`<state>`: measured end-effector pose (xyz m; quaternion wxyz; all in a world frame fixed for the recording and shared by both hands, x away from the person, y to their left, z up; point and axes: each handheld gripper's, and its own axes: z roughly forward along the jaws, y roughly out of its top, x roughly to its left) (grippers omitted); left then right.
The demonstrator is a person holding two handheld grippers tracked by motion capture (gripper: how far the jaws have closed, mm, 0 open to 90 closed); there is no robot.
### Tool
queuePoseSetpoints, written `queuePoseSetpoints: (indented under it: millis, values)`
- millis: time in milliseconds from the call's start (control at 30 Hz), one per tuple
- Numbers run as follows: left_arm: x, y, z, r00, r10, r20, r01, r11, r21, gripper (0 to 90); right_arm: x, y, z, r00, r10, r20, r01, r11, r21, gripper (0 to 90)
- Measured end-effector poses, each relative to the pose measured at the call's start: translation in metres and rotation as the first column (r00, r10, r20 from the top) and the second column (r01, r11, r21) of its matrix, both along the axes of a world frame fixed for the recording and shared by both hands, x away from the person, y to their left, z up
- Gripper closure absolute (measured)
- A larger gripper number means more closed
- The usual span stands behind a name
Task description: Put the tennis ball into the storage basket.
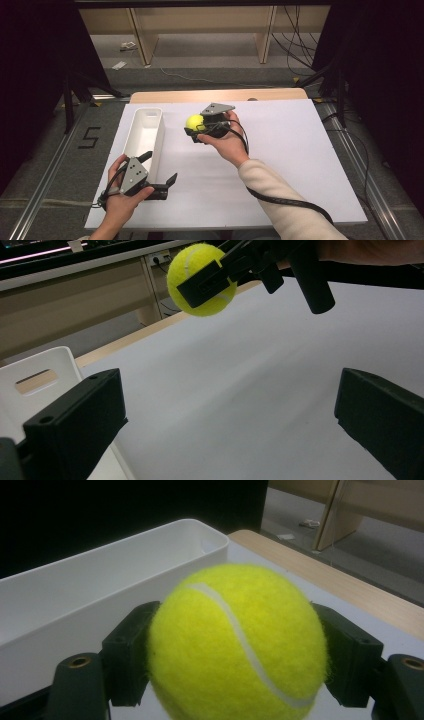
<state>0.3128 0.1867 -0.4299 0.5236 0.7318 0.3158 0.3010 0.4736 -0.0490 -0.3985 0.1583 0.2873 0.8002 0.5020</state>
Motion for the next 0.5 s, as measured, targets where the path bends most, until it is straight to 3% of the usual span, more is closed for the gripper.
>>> queuePoseSetpoints:
  millis: [500]
  values:
    - [0.0, 0.0, 0.0002, 1.0, 0.001, 0.001, -0.001, 1.0, -0.002, 0.0, 0.0007, 0.0077, 0.0009, 0.9999, 0.014, 0.007, -0.014, 1.0, -0.004, 27.0]
